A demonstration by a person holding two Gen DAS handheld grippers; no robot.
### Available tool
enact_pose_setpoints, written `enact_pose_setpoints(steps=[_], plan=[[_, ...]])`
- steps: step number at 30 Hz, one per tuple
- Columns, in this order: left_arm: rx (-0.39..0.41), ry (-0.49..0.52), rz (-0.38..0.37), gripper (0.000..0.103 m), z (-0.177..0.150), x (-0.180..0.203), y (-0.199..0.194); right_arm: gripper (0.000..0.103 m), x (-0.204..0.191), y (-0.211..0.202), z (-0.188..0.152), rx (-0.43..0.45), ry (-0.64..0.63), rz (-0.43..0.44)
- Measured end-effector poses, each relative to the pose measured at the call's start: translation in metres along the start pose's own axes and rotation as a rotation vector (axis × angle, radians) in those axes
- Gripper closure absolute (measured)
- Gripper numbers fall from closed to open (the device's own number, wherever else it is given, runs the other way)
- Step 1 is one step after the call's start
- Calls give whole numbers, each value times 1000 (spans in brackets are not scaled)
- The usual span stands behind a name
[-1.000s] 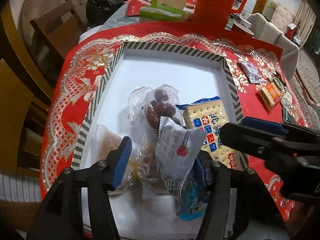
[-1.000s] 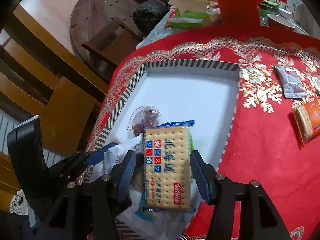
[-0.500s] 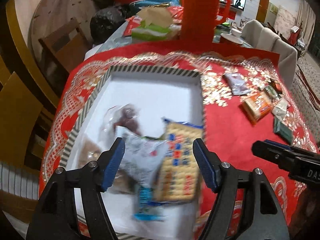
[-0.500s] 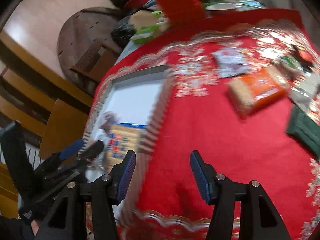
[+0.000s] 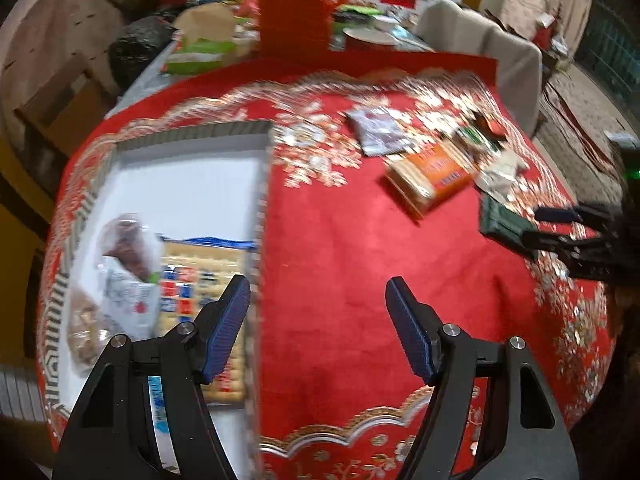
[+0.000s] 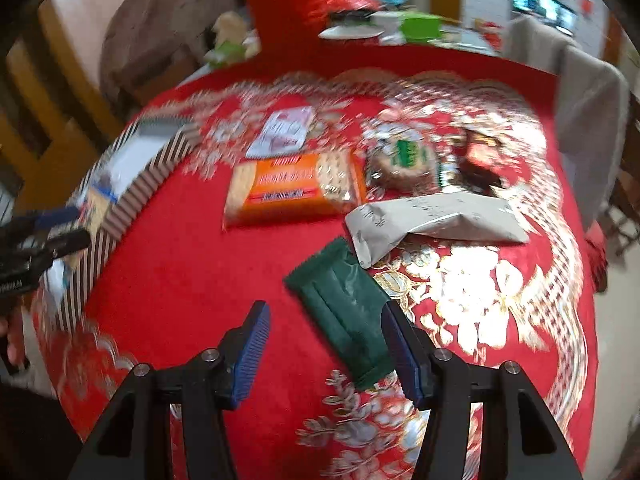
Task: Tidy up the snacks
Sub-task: 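Grasp the orange cracker packet with the left tool while the right tool grasps the dark green packet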
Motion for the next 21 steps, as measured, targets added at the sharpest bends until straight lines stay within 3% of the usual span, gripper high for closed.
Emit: enact_pose_setpoints(steps=[5,12,16,21], plan=[[-44,77,-88,32,17,28,19,46,4,22,4,-52,-77,-29],[-62,385,-198,32,94,91,66,43,8,32,4,-88,-98,-49],[-70,496,-204,32,129,107,96,50,14,28,1,-77,-7,-62],[-118,595,-212,32,132,117,130,56,16,20,-14,-55,111,-57]])
Point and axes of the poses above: each gripper's, at about its wrist camera, not at the fingertips, and y roughly the way its jaws point, x to its right, z to its top, the point moved 9 cm from there along y, roughly the way its jaws point, and after that the axes turned 14 degrees about y, right-handed, at the moved point
